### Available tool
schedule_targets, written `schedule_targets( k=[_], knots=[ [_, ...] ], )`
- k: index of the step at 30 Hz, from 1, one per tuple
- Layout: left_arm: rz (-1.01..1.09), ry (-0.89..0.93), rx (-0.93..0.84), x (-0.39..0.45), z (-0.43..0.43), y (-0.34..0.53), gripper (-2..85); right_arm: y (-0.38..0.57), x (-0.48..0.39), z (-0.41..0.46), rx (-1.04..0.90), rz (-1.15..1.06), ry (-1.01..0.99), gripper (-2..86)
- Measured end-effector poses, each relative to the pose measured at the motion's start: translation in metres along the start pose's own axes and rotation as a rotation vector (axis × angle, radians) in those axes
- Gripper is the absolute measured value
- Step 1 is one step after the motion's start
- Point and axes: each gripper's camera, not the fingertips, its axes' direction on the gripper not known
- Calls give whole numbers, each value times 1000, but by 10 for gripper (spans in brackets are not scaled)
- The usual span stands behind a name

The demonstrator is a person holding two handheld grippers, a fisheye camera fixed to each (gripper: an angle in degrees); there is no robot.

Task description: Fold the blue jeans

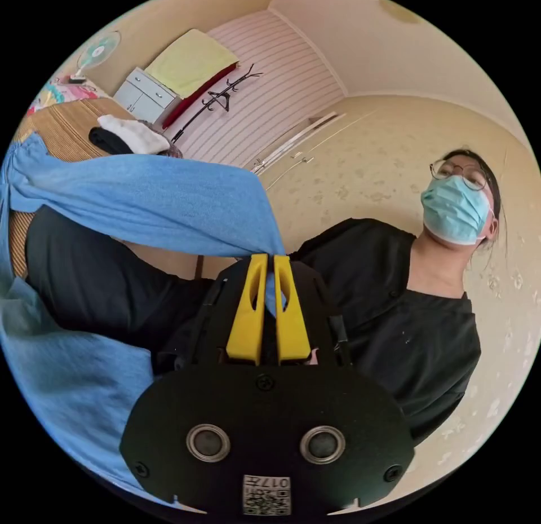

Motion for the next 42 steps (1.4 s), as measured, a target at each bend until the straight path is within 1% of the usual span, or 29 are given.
schedule_targets(
  k=[1, 3, 4, 5, 6, 7, 8, 9, 11, 12, 14, 15, 16, 18, 20, 21, 24, 28, 29, 30, 31, 33, 34, 35, 37, 38, 40, 42],
  knots=[
    [-37, -52, -29, 2, -1, 15, 13, 5, 4, 2, -41, 30, 26, 13],
    [-145, -115, -66, -12, -2, 40, 24, 40, 32, -6, -118, 266, 150, 13],
    [-219, -121, -71, -27, -5, 57, 33, 52, 40, -10, -126, 338, 171, 13],
    [-289, -102, -54, -45, -10, 75, 36, 76, 54, -18, -136, 466, 200, 13],
    [-323, -91, -36, -54, -14, 83, 38, 96, 59, -23, -130, 527, 208, 13],
    [-393, -79, 1, -72, -22, 98, 39, 104, 59, -26, -119, 537, 203, 13],
    [-462, -106, 13, -88, -27, 108, 40, 115, 56, -30, -82, 533, 181, 13],
    [-485, -140, 8, -93, -28, 110, 40, 121, 51, -32, -49, 511, 167, 13],
    [-493, -258, -5, -109, -26, 99, 50, 121, 46, -33, -40, 475, 163, 13],
    [-495, -263, 12, -113, -26, 94, 56, 116, 45, -32, -55, 447, 156, 13],
    [-469, -231, 125, -134, -28, 77, 78, 106, 39, -29, -76, 361, 121, 13],
    [-469, -224, 137, -142, -26, 73, 82, 100, 37, -27, -81, 322, 84, 13],
    [-500, -228, 126, -160, -17, 66, 80, 98, 37, -26, -86, 314, 68, 13],
    [-557, -250, 39, -188, 9, 56, 81, 95, 47, -21, -109, 350, 54, 13],
    [-587, -233, -109, -210, 55, 49, 82, 101, 57, -19, -117, 405, 66, 13],
    [-583, -224, -134, -211, 65, 49, 73, 107, 62, -19, -120, 437, 79, 13],
    [-522, -208, -173, -192, 73, 48, 13, 120, 62, -26, -72, 455, 109, 13],
    [-416, -30, -55, -141, 24, 58, -3, 122, 44, -27, -32, 347, 106, 13],
    [-423, -4, -31, -134, 10, 65, -4, 122, 41, -24, -42, 324, 100, 13],
    [-432, 7, -33, -133, 6, 68, -3, 122, 46, -20, -61, 346, 109, 13],
    [-465, 0, -56, -132, 0, 75, -2, 123, 50, -18, -74, 372, 117, 13],
    [-523, -130, -49, -127, -18, 87, 3, 127, 73, -8, -151, 495, 159, 13],
    [-539, -231, -13, -120, -34, 94, 10, 128, 77, -5, -166, 507, 165, 13],
    [-542, -290, 31, -111, -49, 99, 24, 127, 81, 2, -182, 505, 158, 13],
    [-537, -304, 117, -96, -71, 101, 56, 119, 81, 12, -171, 463, 144, 14],
    [-508, -304, 182, -82, -85, 97, 80, 110, 76, 19, -154, 415, 157, 14],
    [-448, -336, 255, -57, -100, 84, 98, 92, 69, 26, -124, 359, 206, 13],
    [-396, -364, 274, -37, -106, 62, 100, 56, 64, 45, -146, 291, 259, 14]
  ],
)
